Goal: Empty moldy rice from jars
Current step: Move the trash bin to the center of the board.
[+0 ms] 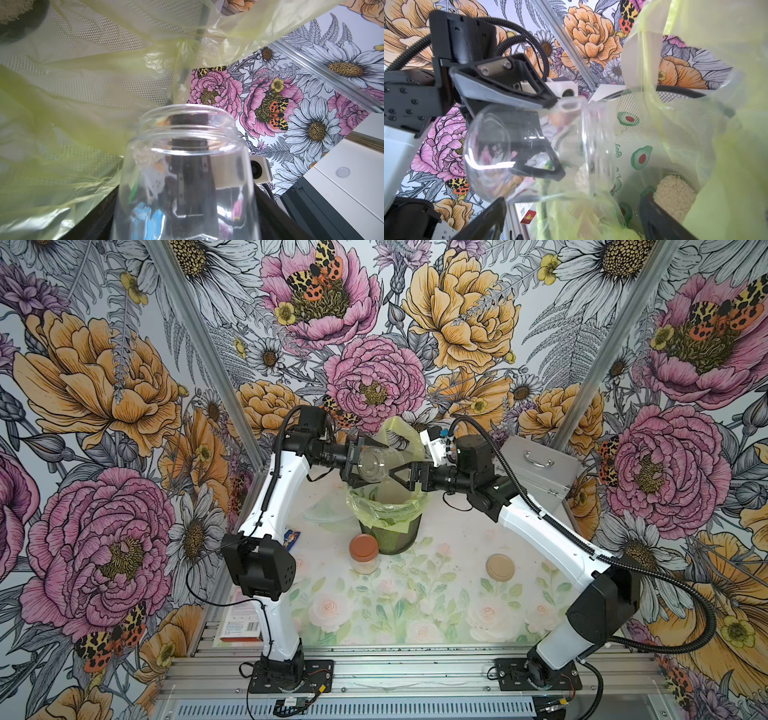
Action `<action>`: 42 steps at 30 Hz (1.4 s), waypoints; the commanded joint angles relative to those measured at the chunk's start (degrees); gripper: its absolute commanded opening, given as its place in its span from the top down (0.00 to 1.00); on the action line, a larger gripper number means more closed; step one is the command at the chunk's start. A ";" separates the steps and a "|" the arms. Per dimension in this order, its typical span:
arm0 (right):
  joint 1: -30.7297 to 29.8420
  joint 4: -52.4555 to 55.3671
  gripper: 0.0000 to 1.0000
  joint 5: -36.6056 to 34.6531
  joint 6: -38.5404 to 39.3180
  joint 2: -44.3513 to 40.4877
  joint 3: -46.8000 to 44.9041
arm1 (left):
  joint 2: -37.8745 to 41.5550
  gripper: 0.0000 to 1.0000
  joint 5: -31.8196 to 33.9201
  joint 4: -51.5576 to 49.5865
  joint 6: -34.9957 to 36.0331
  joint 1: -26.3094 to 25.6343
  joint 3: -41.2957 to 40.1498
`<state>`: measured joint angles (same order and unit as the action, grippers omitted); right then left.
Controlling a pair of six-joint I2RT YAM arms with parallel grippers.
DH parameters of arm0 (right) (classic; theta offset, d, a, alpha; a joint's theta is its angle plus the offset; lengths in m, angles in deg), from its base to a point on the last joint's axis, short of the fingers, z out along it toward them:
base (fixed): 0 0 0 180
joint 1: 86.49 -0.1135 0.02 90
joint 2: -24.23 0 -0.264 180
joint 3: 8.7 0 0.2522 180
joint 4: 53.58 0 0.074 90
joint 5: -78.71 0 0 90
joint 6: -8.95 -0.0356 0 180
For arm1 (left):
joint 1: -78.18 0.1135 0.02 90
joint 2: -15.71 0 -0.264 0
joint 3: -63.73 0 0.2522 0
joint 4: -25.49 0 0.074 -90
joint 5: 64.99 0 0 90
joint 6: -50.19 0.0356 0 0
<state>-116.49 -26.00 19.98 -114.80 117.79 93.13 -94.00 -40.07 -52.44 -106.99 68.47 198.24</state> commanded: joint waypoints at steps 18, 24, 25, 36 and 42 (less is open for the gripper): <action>2.05 -32.26 0.00 14.16 -18.65 4.72 -6.86 | 1.40 1.00 -5.14 0.79 -1.11 0.05 1.94; 1.01 -33.77 0.00 15.65 -20.91 4.27 -7.28 | 0.44 1.00 -4.86 0.79 -1.06 0.05 3.81; 0.75 -33.60 0.00 15.60 -20.92 4.14 -7.26 | 0.23 1.00 -4.86 0.79 -0.96 0.05 4.11; -2.84 -27.39 0.00 10.05 -18.41 3.63 -7.45 | 0.95 1.00 -3.12 0.77 0.73 -0.31 2.12; -2.98 -20.42 0.00 3.30 -15.80 2.04 -7.60 | 1.87 1.00 -3.16 0.74 0.86 -0.43 1.08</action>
<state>-118.50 -52.97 27.19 -132.84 121.02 85.04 -94.16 -40.01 -54.10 -106.90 68.68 199.01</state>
